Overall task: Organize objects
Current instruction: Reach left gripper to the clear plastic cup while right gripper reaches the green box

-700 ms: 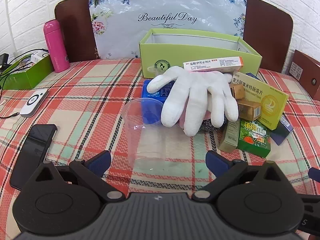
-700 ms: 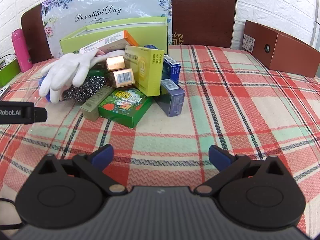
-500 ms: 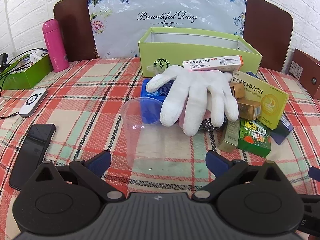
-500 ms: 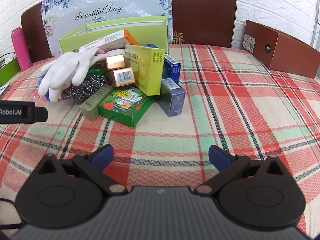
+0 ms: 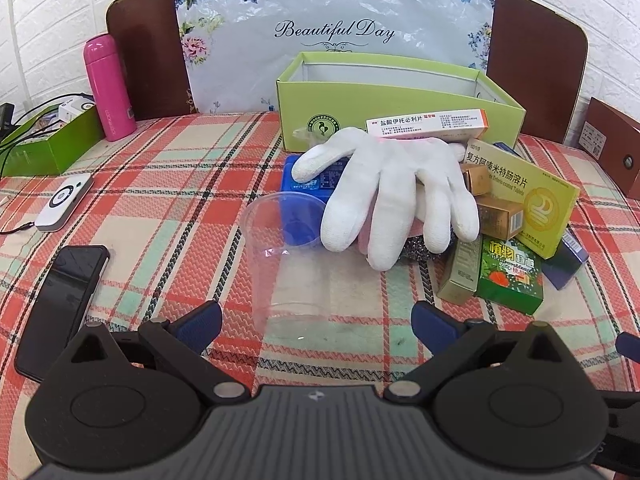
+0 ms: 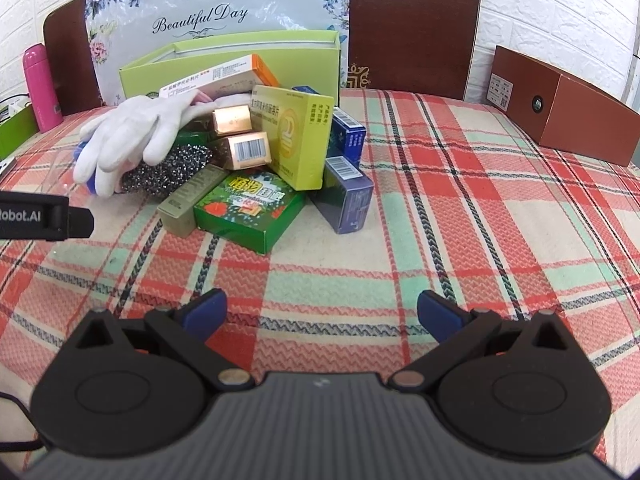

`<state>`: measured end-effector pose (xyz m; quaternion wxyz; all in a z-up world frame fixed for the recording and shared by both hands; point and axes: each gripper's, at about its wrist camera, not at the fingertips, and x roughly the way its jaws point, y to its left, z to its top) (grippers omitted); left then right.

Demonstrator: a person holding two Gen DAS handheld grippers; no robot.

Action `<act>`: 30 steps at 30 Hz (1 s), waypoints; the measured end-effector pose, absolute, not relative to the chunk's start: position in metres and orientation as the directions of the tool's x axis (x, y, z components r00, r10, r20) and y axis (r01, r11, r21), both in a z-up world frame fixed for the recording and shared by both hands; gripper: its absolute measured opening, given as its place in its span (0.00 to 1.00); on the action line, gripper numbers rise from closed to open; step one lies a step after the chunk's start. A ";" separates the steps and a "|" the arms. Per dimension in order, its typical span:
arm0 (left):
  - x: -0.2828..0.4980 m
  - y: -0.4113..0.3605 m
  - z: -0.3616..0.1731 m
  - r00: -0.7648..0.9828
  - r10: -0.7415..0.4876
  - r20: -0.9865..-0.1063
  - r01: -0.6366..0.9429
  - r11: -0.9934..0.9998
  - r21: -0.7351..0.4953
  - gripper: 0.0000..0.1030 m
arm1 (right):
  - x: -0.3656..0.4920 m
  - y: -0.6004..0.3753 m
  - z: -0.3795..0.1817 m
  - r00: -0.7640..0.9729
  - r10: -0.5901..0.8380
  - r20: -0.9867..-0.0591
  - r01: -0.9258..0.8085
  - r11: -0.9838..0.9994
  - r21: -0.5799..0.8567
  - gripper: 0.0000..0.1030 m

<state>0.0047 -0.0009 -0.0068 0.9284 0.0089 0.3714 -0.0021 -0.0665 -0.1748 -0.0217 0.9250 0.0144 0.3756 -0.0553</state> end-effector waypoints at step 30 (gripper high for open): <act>-0.008 0.028 -0.002 0.766 -0.208 -0.608 0.169 0.978 -0.121 0.97 | -0.037 -0.156 -0.019 0.795 0.144 -0.589 -0.197 0.980 -0.027 0.96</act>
